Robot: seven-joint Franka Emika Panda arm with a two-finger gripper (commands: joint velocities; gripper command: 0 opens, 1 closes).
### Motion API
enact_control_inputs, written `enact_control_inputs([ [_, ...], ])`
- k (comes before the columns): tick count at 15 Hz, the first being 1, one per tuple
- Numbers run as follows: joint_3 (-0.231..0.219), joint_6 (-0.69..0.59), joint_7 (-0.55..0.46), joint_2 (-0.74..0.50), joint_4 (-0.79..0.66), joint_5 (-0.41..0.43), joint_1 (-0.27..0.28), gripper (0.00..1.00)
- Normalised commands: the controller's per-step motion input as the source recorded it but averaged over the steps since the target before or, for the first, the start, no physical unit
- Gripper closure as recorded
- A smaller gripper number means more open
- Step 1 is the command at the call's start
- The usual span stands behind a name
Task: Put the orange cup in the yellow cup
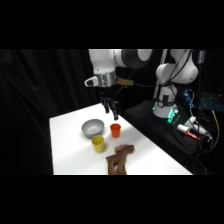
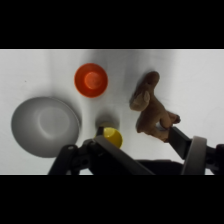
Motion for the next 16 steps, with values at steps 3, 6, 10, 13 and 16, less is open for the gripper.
enact_control_inputs([
  [3,0.018,0.01,0.04,-0.01,-0.01,-0.028,-0.014,0.0],
  [6,0.017,0.12,0.06,-0.07,-0.1,-0.048,-0.013,0.0],
  [10,0.007,0.24,0.06,-0.15,-0.23,-0.023,-0.023,0.0],
  [13,0.0,0.29,0.05,-0.19,-0.33,0.029,-0.034,0.0],
  [16,0.001,0.3,0.04,-0.2,-0.34,0.047,-0.033,0.0],
])
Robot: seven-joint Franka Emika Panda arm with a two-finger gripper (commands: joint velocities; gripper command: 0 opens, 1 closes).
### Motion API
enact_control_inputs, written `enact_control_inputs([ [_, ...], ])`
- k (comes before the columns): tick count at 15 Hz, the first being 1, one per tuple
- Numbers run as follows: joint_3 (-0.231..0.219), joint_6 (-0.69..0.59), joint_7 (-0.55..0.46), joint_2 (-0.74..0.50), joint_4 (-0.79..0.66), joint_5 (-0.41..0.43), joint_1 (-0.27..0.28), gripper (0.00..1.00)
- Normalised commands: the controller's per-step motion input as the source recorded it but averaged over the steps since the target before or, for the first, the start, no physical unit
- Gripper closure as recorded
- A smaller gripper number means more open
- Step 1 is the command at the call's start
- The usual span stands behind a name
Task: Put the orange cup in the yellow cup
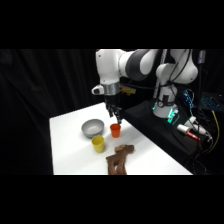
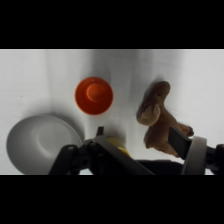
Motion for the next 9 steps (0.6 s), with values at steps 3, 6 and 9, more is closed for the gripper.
enact_control_inputs([
  [3,0.001,0.32,0.03,-0.19,-0.32,0.086,-0.034,0.0],
  [6,0.007,0.34,-0.03,-0.15,-0.28,0.154,-0.031,0.0],
  [9,0.006,0.31,-0.07,-0.09,-0.22,0.194,-0.035,0.0],
])
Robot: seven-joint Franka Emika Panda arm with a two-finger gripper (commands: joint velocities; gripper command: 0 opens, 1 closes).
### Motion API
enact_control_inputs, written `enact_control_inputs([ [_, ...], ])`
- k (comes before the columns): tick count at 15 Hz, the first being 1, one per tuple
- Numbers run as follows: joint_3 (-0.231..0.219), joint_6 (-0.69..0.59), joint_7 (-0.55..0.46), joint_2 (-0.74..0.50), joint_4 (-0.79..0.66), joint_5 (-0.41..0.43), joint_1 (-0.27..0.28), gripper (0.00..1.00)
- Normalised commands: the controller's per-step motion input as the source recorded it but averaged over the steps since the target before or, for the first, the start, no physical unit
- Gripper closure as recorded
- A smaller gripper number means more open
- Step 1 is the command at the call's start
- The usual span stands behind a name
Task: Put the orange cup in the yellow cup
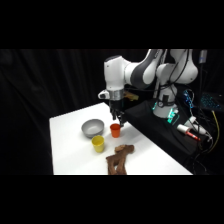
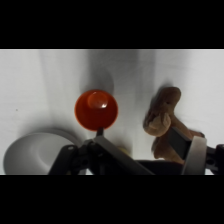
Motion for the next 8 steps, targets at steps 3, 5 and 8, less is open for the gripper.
enact_control_inputs([
  [3,0.006,0.27,-0.09,-0.03,-0.15,0.186,-0.037,0.0],
  [5,0.01,0.26,-0.09,0.03,-0.11,0.159,-0.035,0.0],
  [8,0.016,0.26,-0.05,0.09,-0.07,0.103,-0.025,0.0],
])
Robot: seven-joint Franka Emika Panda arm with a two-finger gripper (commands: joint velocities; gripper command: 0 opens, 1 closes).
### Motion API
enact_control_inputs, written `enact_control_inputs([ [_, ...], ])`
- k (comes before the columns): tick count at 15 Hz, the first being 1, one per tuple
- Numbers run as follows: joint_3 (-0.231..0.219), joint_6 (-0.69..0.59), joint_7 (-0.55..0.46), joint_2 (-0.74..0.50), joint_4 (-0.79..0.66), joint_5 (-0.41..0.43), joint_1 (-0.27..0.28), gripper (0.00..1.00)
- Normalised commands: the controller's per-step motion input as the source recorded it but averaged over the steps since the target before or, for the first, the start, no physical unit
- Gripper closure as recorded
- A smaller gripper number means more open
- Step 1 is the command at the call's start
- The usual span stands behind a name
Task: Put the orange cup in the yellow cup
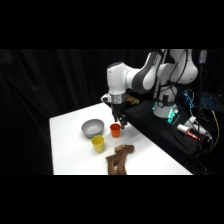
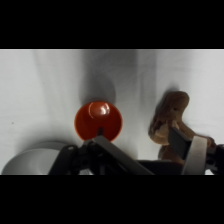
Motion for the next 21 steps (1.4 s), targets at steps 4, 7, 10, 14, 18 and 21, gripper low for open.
enact_control_inputs([
  [4,0.031,0.25,0.01,0.16,-0.02,0.051,-0.018,0.0],
  [7,0.052,0.22,0.01,0.16,0.01,0.059,-0.027,0.0],
  [10,0.077,0.19,0.01,0.14,0.03,0.084,-0.036,0.0],
  [14,0.084,0.17,0.02,0.13,0.05,0.086,-0.044,0.27],
  [18,0.07,0.14,0.06,0.12,0.08,0.059,-0.046,0.62],
  [21,0.056,0.1,0.08,0.1,0.1,0.023,-0.034,0.85],
])
